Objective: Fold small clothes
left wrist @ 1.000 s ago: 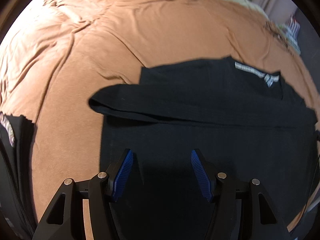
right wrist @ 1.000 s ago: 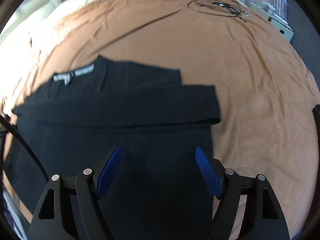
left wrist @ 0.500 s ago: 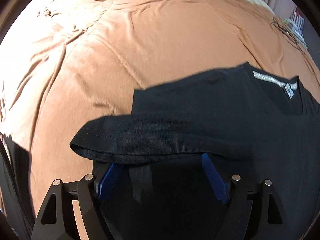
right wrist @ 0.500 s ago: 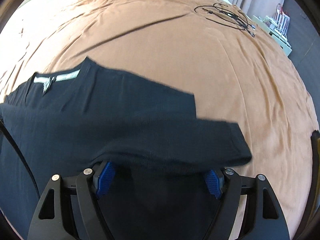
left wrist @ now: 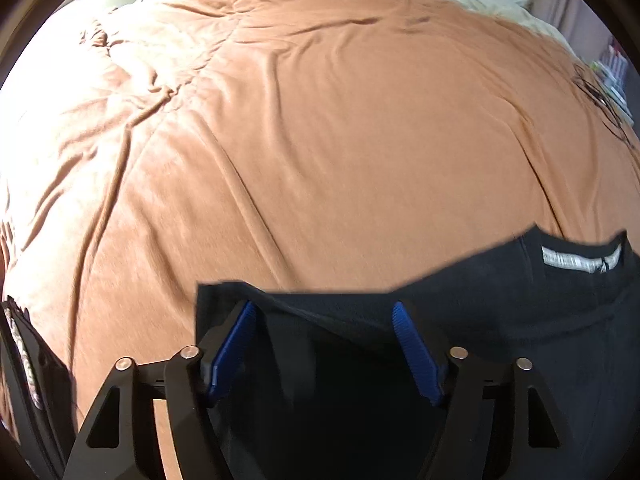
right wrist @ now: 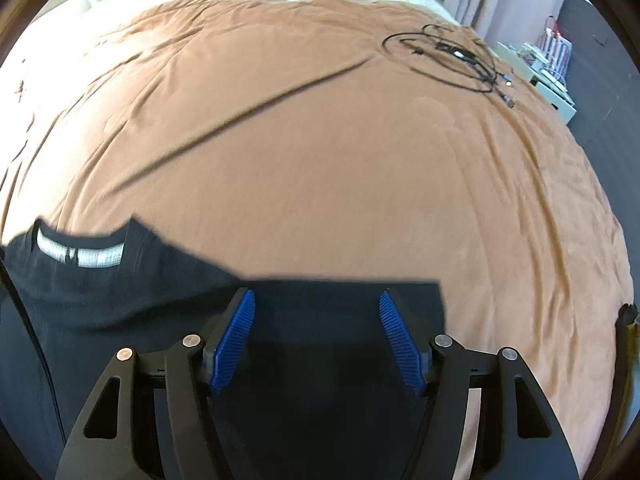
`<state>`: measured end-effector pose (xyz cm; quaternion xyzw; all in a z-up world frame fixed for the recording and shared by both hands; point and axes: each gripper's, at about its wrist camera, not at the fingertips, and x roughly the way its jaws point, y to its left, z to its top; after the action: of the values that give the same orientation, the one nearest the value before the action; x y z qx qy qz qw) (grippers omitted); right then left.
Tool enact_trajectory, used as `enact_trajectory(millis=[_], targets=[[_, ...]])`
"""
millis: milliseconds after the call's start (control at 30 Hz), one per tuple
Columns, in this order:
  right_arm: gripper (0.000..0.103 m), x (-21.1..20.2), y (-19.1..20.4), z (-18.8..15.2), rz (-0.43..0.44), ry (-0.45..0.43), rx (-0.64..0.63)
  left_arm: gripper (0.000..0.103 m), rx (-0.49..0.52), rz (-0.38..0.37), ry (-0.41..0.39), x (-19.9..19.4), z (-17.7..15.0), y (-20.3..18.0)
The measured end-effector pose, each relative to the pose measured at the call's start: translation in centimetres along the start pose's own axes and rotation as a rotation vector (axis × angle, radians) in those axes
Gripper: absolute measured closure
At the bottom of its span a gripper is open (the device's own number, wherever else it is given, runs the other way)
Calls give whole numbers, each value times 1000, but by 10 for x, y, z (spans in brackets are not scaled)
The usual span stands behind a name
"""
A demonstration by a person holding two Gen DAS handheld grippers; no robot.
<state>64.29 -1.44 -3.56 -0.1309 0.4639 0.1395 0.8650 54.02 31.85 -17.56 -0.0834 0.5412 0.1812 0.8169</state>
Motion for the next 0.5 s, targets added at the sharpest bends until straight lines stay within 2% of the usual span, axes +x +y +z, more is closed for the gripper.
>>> enact_trajectory(millis=[233, 333, 433, 500], targets=[[40, -31, -26, -3, 46, -66, 3, 35, -56, -42, -74, -33, 11, 39], [40, -36, -42, -13, 73, -64, 31, 35, -93, -70, -90, -42, 12, 61], [40, -35, -56, -22, 96, -50, 44, 35, -86, -66, -94, -43, 6, 67], [47, -30, -65, -29, 121, -33, 50, 35, -94, -79, -84, -42, -2, 77]])
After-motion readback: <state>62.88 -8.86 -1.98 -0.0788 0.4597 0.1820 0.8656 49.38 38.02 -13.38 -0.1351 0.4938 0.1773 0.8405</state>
